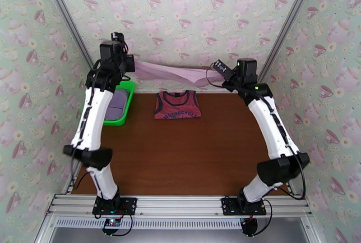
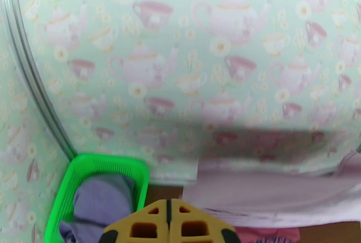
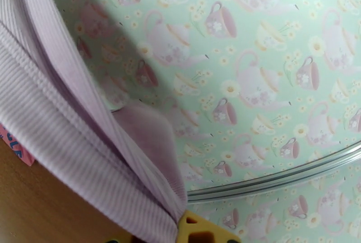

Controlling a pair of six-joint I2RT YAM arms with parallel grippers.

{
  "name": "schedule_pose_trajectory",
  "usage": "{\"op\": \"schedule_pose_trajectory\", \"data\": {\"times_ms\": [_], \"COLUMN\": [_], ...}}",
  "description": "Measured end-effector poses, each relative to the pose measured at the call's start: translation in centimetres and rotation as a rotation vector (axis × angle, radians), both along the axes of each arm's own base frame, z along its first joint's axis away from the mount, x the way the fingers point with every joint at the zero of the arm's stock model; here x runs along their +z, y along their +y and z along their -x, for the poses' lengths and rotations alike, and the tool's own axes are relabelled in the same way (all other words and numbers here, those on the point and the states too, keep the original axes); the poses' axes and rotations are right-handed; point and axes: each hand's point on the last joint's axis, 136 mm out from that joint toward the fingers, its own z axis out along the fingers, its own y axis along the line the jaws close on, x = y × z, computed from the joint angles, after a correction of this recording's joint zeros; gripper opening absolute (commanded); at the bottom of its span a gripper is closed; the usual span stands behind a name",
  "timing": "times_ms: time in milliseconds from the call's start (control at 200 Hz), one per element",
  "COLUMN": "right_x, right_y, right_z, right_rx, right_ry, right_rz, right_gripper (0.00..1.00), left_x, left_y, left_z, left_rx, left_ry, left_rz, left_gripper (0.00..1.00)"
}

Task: Fold and stack the mixed laundry pile

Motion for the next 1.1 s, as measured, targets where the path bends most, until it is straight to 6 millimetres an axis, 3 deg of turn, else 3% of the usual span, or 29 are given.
{"op": "schedule_pose_trajectory", "data": {"times_ms": [115,245,376,466,541,841,1002,1102], "right_x": [-6.4,-15.1,-22.4,-25.7,-27.6,-30.2,-30.1,-28.4], "right_y": [0.3,1.6,5.5,7.9,9.4,12.4,13.3,13.3], "right_z": [2.7,6.7,11.7,14.9,16.9,20.8,22.0,22.4], "right_rx": [0.042,0.102,0.205,0.267,0.299,0.347,0.376,0.387], "right_ry": [0.083,0.207,0.315,0.367,0.397,0.423,0.414,0.371], "right_rz": [0.002,0.004,0.029,0.064,0.093,0.158,0.185,0.163], "right_gripper": [0.00,0.00,0.00,0.00,0.00,0.00,0.00,0.00], "left_x": [-7.1,-18.3,-30.5,-35.2,-35.9,-33.3,-33.1,-32.8], "left_y": [0.4,1.1,3.3,4.8,5.7,7.9,8.5,8.7], "left_z": [4.1,9.4,15.7,19.3,20.7,22.6,24.3,25.3], "left_rx": [0.012,0.088,0.236,0.331,0.390,0.486,0.493,0.487], "left_ry": [0.083,0.199,0.361,0.430,0.424,0.282,0.262,0.248], "left_rz": [0.033,0.113,0.183,0.211,0.234,0.283,0.289,0.298], "left_gripper": [0.00,0.00,0.00,0.00,0.00,0.00,0.00,0.00]}}
